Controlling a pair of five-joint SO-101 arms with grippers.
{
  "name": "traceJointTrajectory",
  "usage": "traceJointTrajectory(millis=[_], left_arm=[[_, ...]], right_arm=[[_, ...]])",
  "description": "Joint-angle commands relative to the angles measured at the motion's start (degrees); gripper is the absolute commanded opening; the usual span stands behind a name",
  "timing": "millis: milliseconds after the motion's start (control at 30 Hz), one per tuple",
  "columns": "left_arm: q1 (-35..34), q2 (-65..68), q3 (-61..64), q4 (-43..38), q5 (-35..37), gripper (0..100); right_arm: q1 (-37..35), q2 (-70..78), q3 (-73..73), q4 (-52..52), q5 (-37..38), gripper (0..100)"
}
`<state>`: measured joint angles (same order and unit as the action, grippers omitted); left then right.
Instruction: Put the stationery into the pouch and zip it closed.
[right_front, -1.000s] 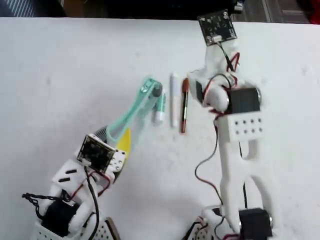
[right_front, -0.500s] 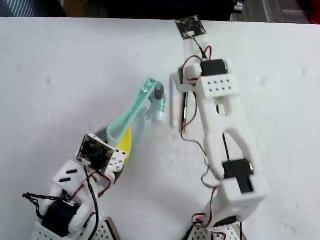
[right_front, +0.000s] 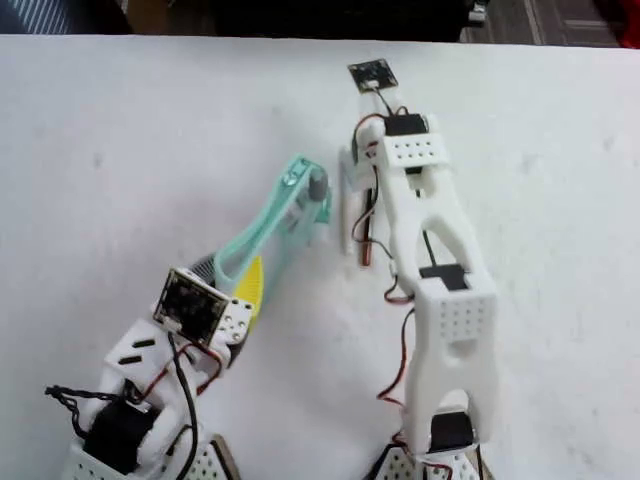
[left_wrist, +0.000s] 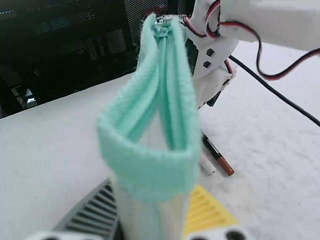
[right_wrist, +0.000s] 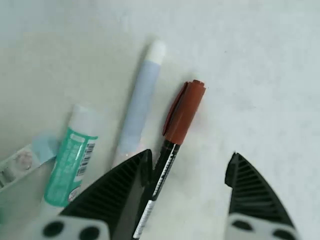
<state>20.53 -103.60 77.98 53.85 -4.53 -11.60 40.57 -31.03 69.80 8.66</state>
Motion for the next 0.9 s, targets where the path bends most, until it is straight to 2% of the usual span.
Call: traceJointTrajectory(millis=[0, 367, 433, 567, 600, 667, 867], left_arm=[[0.7, -1.1, -2.5, -1.5, 0.7, 2], [0.7, -1.1, -2.5, -1.5, 0.7, 2], [0.7, -1.1, -2.5, -1.5, 0.7, 2], [0.7, -1.1, -2.5, -1.5, 0.7, 2], [0.7, -1.1, -2.5, -1.5, 0.7, 2], [0.7, -1.1, -2.5, -1.5, 0.7, 2], [0.7, -1.1, -1.6, -1.8, 0.7, 2]], right_arm=[[1.0, 2.9, -6.5, -0.7, -1.0, 23.0], [0.7, 13.0, -16.4, 2.4, -1.0, 22.7], [1.1, 14.2, -17.2, 2.4, -1.0, 18.7], [1.4, 15.3, -17.5, 2.4, -1.0, 2.2], [1.4, 15.4, -17.4, 2.4, -1.0, 0.8], [1.5, 15.6, -17.4, 2.8, -1.0, 3.7], [1.6, 15.6, -17.4, 4.3, -1.0, 1.6]])
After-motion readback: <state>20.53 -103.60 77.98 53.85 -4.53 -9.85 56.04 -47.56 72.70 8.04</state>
